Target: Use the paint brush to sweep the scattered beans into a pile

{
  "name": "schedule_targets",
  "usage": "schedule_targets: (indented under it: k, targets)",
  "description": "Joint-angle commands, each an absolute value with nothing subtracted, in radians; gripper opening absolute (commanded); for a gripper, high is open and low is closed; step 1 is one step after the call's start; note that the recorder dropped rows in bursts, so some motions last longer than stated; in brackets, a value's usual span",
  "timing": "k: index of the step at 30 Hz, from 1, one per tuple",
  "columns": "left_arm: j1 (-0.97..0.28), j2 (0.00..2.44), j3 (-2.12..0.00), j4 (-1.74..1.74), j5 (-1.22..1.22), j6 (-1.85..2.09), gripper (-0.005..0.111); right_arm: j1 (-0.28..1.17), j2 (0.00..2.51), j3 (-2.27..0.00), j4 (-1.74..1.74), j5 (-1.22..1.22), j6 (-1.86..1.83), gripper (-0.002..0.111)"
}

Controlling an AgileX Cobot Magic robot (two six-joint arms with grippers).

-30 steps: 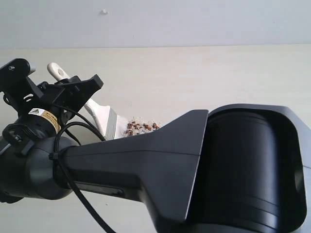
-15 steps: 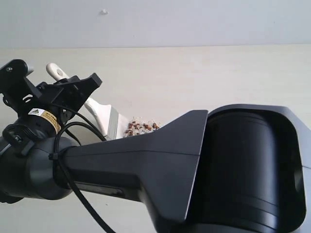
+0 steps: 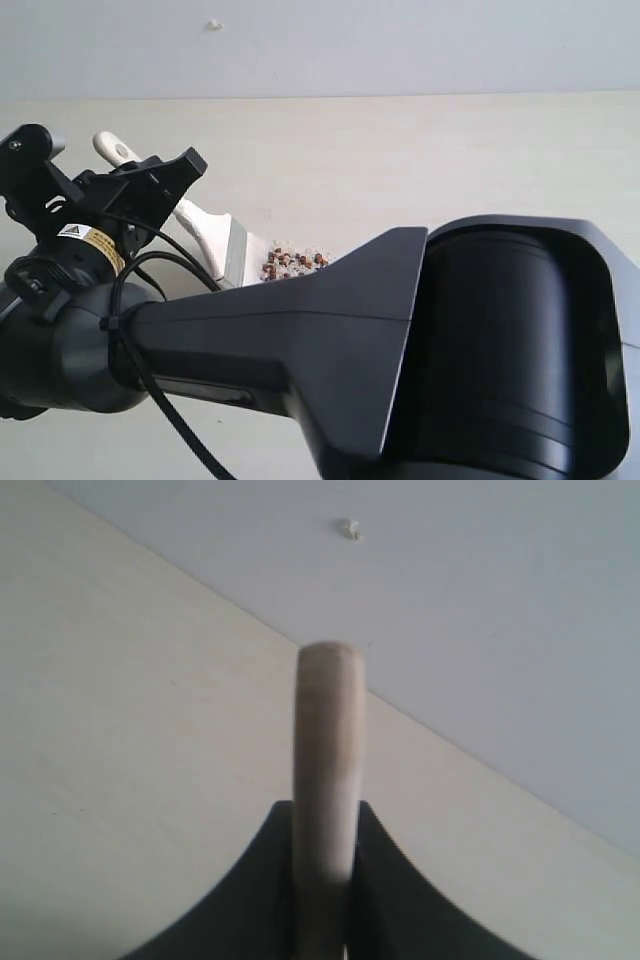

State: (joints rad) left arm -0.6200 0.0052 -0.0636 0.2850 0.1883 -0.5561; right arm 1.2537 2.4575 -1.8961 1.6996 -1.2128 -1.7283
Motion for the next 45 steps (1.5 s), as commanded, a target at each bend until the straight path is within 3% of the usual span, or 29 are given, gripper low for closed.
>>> schedule_targets:
  k: [1,45]
  targets:
    - [-0.616,0.0,-0.058,0.284,0.185,-0.554,0.0,1.256,2.456,-1.901,1.669,-1.221,-1.721,0.0]
    - [-0.616,0.0,-0.058,0.284,0.188,-0.554,0.0,1.256,2.383,-1.904,1.635,-1.221,-1.697,0.0]
